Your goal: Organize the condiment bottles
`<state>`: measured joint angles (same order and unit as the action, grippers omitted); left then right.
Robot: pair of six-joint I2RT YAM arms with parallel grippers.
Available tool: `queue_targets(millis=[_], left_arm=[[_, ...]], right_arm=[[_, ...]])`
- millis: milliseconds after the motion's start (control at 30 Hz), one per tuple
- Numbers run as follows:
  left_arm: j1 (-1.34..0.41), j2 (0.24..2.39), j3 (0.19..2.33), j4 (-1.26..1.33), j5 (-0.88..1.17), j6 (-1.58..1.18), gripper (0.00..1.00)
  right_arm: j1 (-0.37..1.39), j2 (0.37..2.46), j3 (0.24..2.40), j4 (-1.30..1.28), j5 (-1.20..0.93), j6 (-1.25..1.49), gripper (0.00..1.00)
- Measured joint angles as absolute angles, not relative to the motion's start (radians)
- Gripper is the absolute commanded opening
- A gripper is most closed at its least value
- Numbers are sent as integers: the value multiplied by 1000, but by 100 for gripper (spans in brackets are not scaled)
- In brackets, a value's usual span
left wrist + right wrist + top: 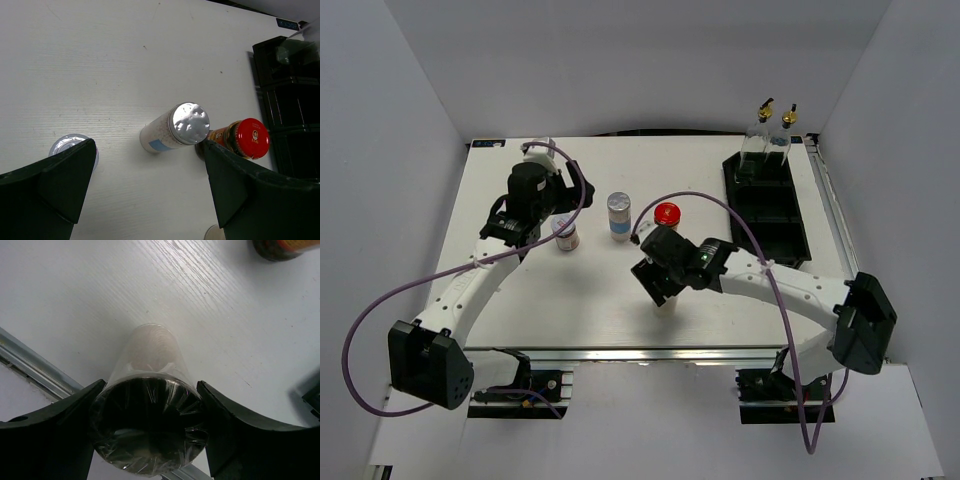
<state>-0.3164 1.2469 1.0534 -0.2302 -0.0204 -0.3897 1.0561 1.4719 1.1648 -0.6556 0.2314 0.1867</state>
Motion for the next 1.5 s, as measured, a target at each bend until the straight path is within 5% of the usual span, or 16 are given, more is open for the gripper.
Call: queue_targets(millis=[267,600,933,1333,1500], left_arm=[[-318,1256,1053,-208,-15,-389,98],[-318,1281,1053,-156,23,-390,98],[-321,1384,1054,-149,87,-364,98],[-392,1536,1136,-179,112,-293,98],[-415,1563,1172,-183,104,-276,98]], right_arm=[[1011,1346,1141,-657,344,226,15],[435,1312,1313,-584,431,215,12],[131,1476,1369,-480,348,160,8],[24,1634,1371,-393,285,152,7],[19,1664,1387,-365,292,152,18]])
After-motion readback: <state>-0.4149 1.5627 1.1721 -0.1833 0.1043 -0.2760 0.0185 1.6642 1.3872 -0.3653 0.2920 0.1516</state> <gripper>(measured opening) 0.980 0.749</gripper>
